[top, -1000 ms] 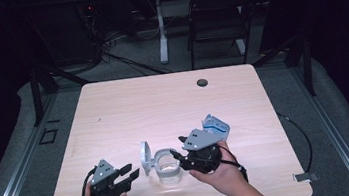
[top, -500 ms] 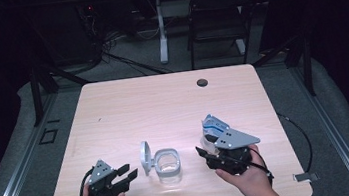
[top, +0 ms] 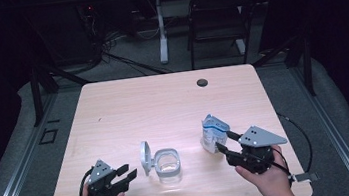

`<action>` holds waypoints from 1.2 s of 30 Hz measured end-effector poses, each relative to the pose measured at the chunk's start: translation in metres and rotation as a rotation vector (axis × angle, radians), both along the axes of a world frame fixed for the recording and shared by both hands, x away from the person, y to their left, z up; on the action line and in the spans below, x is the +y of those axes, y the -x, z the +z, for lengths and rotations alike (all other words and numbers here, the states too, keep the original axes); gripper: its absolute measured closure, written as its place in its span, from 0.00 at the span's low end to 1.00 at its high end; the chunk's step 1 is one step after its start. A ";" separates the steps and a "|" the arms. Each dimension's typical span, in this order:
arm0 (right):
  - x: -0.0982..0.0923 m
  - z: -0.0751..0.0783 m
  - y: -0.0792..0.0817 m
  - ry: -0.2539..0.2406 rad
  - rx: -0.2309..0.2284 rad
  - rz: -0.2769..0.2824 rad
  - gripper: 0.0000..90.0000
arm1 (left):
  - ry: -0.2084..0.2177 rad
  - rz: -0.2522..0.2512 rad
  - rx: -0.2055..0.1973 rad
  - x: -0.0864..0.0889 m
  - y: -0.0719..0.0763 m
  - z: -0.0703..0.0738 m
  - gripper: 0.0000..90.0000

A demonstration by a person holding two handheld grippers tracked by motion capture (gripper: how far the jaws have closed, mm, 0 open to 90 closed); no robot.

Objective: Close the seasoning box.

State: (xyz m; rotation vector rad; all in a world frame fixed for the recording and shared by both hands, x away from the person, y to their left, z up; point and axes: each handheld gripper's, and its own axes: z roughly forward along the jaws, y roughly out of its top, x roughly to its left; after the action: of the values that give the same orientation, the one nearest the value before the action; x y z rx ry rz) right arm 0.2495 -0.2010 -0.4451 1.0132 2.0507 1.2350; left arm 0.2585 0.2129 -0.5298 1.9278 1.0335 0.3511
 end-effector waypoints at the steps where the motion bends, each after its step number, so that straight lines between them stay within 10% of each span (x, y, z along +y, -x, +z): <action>1: -0.001 0.000 -0.001 -0.003 -0.005 -0.007 0.58 | -0.003 0.000 0.006 0.000 0.000 0.001 0.67; 15: -0.012 -0.001 -0.022 -0.025 -0.010 -0.072 0.54 | -0.010 0.010 0.006 0.000 0.000 -0.001 0.67; 36: -0.024 -0.047 -0.050 -0.162 0.181 -0.086 0.50 | -0.010 0.013 0.014 0.002 -0.001 -0.002 0.67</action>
State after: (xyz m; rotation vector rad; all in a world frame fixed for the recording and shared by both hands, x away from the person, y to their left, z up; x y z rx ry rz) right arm 0.2990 -0.2252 -0.4924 1.3183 2.0416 1.3241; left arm 0.2597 0.2152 -0.5313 1.9362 1.0560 0.3512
